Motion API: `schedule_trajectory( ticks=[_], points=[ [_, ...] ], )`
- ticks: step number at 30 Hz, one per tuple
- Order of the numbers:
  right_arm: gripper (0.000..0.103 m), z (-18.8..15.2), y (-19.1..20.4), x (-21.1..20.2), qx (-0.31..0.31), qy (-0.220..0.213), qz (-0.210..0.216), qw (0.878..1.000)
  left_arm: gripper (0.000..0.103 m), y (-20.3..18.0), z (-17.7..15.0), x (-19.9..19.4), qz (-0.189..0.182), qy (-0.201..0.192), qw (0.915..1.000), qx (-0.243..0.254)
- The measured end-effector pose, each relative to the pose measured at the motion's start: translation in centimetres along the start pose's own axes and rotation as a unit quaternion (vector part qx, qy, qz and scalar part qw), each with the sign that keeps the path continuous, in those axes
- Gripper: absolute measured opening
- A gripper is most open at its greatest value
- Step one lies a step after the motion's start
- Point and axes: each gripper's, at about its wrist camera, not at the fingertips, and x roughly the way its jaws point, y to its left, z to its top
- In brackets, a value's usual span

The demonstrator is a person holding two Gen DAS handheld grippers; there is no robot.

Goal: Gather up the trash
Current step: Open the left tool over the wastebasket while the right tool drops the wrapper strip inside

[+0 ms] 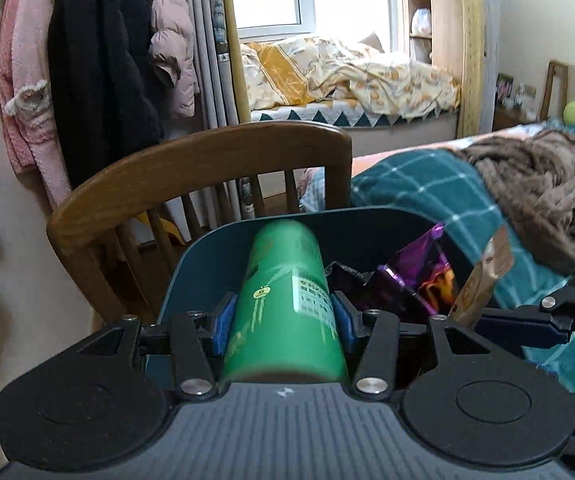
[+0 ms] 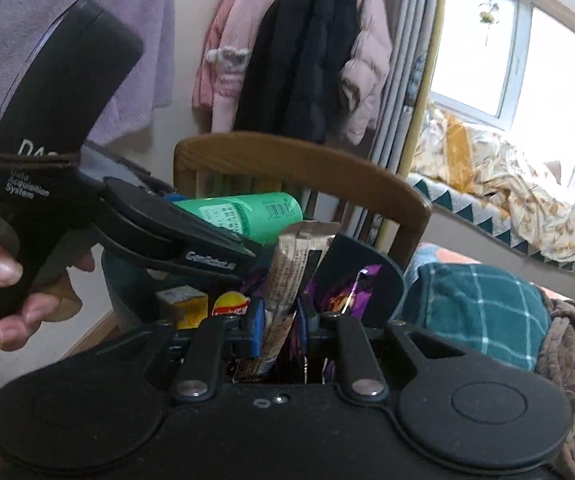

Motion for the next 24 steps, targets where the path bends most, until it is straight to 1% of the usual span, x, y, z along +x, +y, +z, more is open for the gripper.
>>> schedule_trajectory(
  ticks=[1, 4, 5, 7, 12, 16, 19, 20, 22, 23, 24],
  points=[
    [0.016, -0.1, 0.0, 0.4, -0.002, 0.005, 0.003, 1.0, 0.049, 0.0, 0.0, 0.4, 0.003, 0.007, 1.0, 0.0],
    [0.016, -0.2, 0.1, 1.4, -0.011, 0.021, 0.009, 1.0, 0.049, 0.3, -0.1, 1.3, -0.006, 0.027, 0.9996, -0.004],
    [0.016, -0.2, 0.1, 1.7, -0.01, 0.025, 0.011, 1.0, 0.049, 0.3, -0.1, 1.6, -0.009, 0.035, 0.9993, 0.0],
    [0.016, -0.1, 0.0, 2.3, -0.005, 0.034, 0.018, 0.999, 0.049, 0.4, -0.2, 2.0, -0.002, 0.044, 0.999, 0.005],
    [0.017, -0.1, 0.0, 3.3, 0.003, 0.054, 0.017, 0.998, 0.049, 0.3, -0.2, 3.2, -0.009, 0.082, 0.9965, 0.014],
    [0.02, -0.3, 0.1, 3.8, 0.006, 0.069, 0.013, 0.997, 0.049, 0.2, -0.4, 3.6, -0.01, 0.091, 0.9956, 0.019],
    [0.026, -0.2, -0.1, 3.7, 0.011, 0.07, 0.009, 0.997, 0.056, 0.4, -0.6, 3.5, -0.014, 0.099, 0.9949, 0.009],
    [0.026, -0.2, 0.0, 3.6, 0.01, 0.07, 0.008, 0.997, 0.062, 0.5, -0.7, 3.4, -0.014, 0.097, 0.9951, 0.006],
    [0.029, -0.3, -0.1, 3.4, 0.011, 0.069, -0.002, 0.998, 0.07, 0.7, -0.9, 2.9, -0.014, 0.087, 0.9961, 0.001],
    [0.03, -0.3, -0.1, 3.2, 0.012, 0.067, -0.003, 0.998, 0.073, 0.9, -1.0, 2.6, -0.017, 0.082, 0.9965, -0.002],
    [0.032, -0.3, -0.2, 2.9, 0.014, 0.064, -0.002, 0.998, 0.074, 1.1, -1.0, 2.2, -0.019, 0.079, 0.9967, -0.006]
  ],
)
